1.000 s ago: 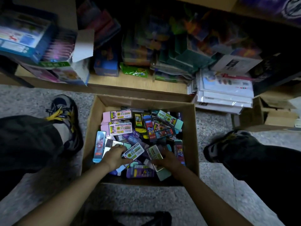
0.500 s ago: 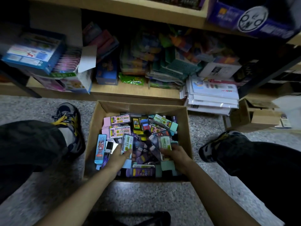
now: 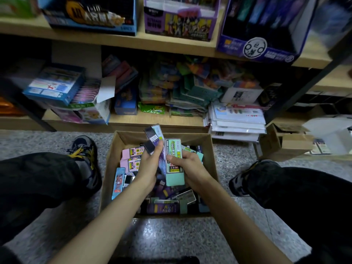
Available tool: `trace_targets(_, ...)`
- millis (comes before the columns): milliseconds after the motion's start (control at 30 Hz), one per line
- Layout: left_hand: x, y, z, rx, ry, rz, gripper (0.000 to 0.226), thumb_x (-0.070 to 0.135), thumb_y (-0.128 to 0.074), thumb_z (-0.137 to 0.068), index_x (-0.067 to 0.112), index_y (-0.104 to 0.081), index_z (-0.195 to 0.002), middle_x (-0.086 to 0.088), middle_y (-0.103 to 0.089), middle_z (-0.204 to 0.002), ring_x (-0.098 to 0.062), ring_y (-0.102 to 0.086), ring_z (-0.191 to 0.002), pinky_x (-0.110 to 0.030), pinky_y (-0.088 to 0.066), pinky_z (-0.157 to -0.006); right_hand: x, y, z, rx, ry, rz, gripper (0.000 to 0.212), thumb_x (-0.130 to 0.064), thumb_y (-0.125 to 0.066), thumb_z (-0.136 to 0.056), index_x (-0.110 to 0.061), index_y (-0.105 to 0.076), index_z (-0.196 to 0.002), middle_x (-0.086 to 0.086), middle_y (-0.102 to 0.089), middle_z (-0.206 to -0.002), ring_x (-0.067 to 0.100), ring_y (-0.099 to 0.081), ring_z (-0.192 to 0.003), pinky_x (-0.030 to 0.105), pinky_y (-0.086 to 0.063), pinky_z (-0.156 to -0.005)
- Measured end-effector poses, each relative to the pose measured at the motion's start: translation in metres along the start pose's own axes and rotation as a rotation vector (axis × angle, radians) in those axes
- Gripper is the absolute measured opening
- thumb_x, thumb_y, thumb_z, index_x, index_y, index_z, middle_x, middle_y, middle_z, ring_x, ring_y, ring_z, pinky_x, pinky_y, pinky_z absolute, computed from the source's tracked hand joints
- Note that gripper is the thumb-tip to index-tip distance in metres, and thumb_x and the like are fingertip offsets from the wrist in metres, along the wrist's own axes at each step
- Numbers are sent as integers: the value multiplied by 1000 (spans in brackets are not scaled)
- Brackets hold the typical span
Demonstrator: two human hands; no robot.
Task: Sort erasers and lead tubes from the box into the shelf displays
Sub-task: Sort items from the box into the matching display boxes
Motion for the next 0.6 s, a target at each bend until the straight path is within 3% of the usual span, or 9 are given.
trace_targets(100,21,-6,5,-14,-39,7,13,26,-57,-92,18,-62,-99,2,-74,-86,-14,-72,-75,-26,-56,-59,-17,-6,6,28,94,74,14,-5,-61,-88,-14,-67,-98,9,-72,-93,15,-68,-72,33,-56,-71)
trace_targets(200,43,-15,8,-32,-81,54,19,25,-55,-93,12,-60,-106,0,-74,-89,-14,-71,-78,-27,-56,-65,-39,-6,12,94,176,88,22,-5,-60,-89,-7,-62,-110,16,-70,-105,25,-68,-84,41,-55,-79)
trace_targets(333,72,-31,17,-105,-145,57,29,28,-49,-96,7,-59,-114,-1,-74,-96,-16,-70,-85,-28,-57,-70,-75,-4,26,82,262,79,13,-6,-59,-90,-17,-66,-93,8,-73,-91,20,-71,-75,33,-59,-66)
trace_targets(433,99,-42,25,-141,-191,125,24,26,-45,-98,12,-58,-112,-4,-73,-99,-15,-70,-86,-37,-58,-80,-98,-4,34,98,331,138,14,-7,-63,-87,-20,-65,-91,9,-73,-92,21,-70,-76,36,-58,-70)
trace_targets(500,118,-45,30,-161,-200,154,31,25,-45,-97,8,-54,-122,-4,-73,-97,-16,-71,-86,-42,-56,-85,-112,-5,39,108,401,170,15,-7,-65,-86,-20,-65,-95,9,-73,-96,22,-70,-82,39,-57,-76)
trace_targets(600,148,-45,38,-174,-167,122,38,26,-52,-95,5,-53,-126,-6,-72,-95,-16,-71,-78,-30,-59,-65,-132,-11,47,-5,408,227,9,-18,-65,-87,-23,-67,-95,5,-74,-93,19,-69,-73,37,-56,-71)
Point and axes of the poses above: each hand's wrist, its own z-axis away from the middle knuckle, its own y-axis out of the back of the hand, x = y × z, the point moved 1 cm from there along -z, towards the middle knuckle
